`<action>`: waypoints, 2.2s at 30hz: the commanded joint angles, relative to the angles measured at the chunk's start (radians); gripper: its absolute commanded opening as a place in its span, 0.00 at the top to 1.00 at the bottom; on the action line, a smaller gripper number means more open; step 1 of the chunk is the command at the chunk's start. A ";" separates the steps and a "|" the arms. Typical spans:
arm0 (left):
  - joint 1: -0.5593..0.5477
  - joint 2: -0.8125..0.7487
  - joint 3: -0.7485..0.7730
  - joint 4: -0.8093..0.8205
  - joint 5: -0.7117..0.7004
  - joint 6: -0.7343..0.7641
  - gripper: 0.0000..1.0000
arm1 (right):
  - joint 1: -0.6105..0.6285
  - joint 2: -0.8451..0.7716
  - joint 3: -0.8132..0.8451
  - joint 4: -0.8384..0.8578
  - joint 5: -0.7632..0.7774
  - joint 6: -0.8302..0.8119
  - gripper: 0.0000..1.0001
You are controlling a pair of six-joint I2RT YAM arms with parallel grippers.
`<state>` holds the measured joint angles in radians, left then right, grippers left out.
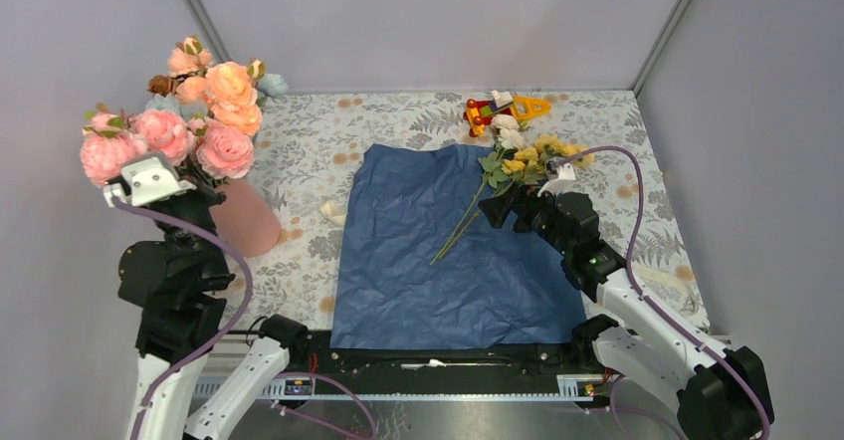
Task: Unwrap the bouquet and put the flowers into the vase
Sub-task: Insert the fake flower into the vase.
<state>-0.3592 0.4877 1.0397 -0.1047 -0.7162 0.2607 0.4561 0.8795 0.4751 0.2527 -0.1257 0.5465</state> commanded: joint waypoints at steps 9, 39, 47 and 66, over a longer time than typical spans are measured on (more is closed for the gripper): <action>0.011 0.180 0.274 -0.304 0.018 -0.094 1.00 | -0.006 -0.021 -0.013 0.034 -0.028 0.001 0.03; 0.435 0.254 0.224 -0.276 0.341 -0.280 1.00 | -0.006 -0.044 -0.016 0.006 -0.024 -0.008 0.03; 0.459 0.241 0.148 -0.274 0.301 -0.284 1.00 | -0.007 -0.043 -0.023 0.007 -0.024 -0.008 0.03; 0.474 0.208 0.011 -0.285 0.285 -0.296 0.99 | -0.007 -0.048 -0.032 0.007 -0.026 -0.011 0.02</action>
<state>0.1059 0.6987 1.0832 -0.2817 -0.3981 -0.0227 0.4561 0.8413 0.4442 0.2432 -0.1261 0.5468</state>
